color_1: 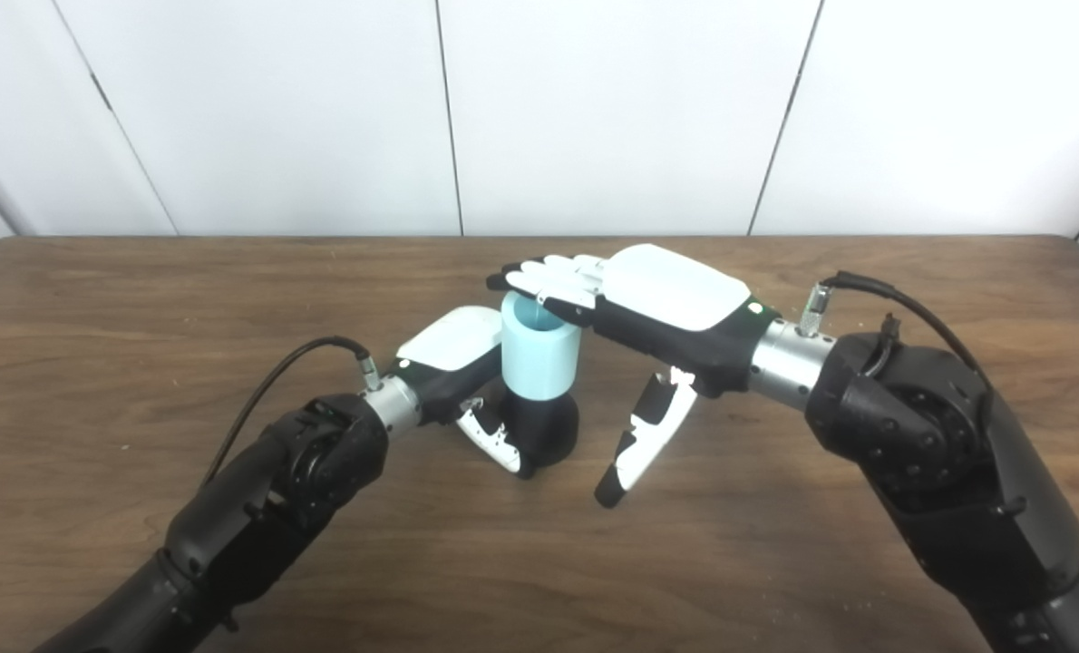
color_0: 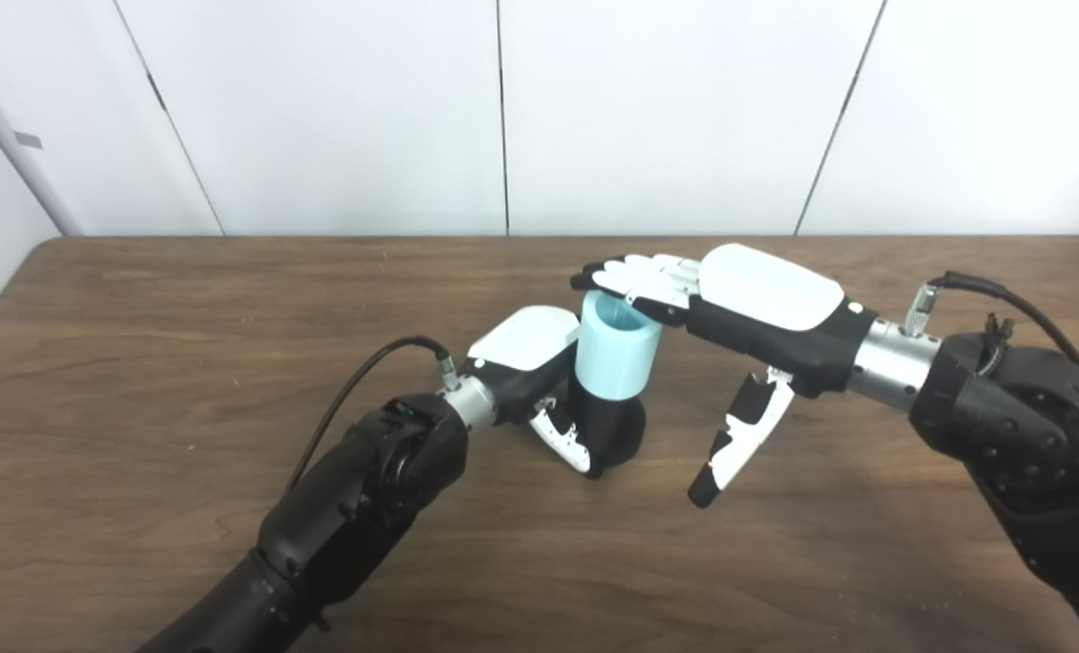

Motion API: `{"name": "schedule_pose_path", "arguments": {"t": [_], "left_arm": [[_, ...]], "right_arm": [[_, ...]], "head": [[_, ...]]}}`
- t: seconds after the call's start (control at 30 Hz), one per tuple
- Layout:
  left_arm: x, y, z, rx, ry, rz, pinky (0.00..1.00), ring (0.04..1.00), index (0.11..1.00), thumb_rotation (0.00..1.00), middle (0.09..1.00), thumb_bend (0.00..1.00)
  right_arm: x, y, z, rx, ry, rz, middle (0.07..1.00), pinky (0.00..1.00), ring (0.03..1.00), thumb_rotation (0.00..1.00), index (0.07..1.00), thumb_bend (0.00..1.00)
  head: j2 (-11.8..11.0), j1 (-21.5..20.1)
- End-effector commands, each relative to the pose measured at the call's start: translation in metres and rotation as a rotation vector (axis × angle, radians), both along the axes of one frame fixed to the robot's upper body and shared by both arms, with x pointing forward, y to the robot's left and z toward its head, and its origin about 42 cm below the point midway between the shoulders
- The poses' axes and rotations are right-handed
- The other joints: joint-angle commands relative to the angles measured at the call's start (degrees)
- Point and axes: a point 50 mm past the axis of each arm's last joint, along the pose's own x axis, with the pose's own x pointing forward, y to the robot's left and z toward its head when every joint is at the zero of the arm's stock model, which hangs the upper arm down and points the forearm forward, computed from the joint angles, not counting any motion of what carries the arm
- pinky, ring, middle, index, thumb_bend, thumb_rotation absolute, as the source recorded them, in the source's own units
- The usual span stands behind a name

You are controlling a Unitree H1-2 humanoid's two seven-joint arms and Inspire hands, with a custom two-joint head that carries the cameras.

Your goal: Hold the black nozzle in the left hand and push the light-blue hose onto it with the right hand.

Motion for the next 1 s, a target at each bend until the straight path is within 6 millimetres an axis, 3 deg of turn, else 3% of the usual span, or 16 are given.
{"name": "schedule_pose_path", "arguments": {"t": [0.0, 0.63, 0.97], "left_arm": [[-0.009, 0.004, -0.032, 0.105, 0.094, -0.009, 0.95, 0.587, 0.492, 0.00, 0.473, 0.53], [-0.010, 0.003, -0.028, 0.104, 0.091, -0.006, 0.95, 0.584, 0.493, 0.00, 0.472, 0.53], [-0.006, 0.006, -0.027, 0.086, 0.097, 0.002, 0.96, 0.585, 0.491, 0.00, 0.475, 0.53]], "right_arm": [[0.000, 0.001, 0.016, 0.008, -0.043, 0.030, 1.000, 1.00, 1.000, 0.42, 1.000, 1.00], [0.008, 0.006, -0.016, -0.109, 0.029, 0.023, 1.000, 1.00, 1.000, 0.49, 1.000, 0.98], [-0.002, 0.004, -0.025, -0.207, 0.001, 0.102, 1.000, 1.00, 1.000, 0.53, 1.000, 0.97]], "head": [[0.07, 0.08], [0.44, 0.37], [0.54, 0.41]]}}
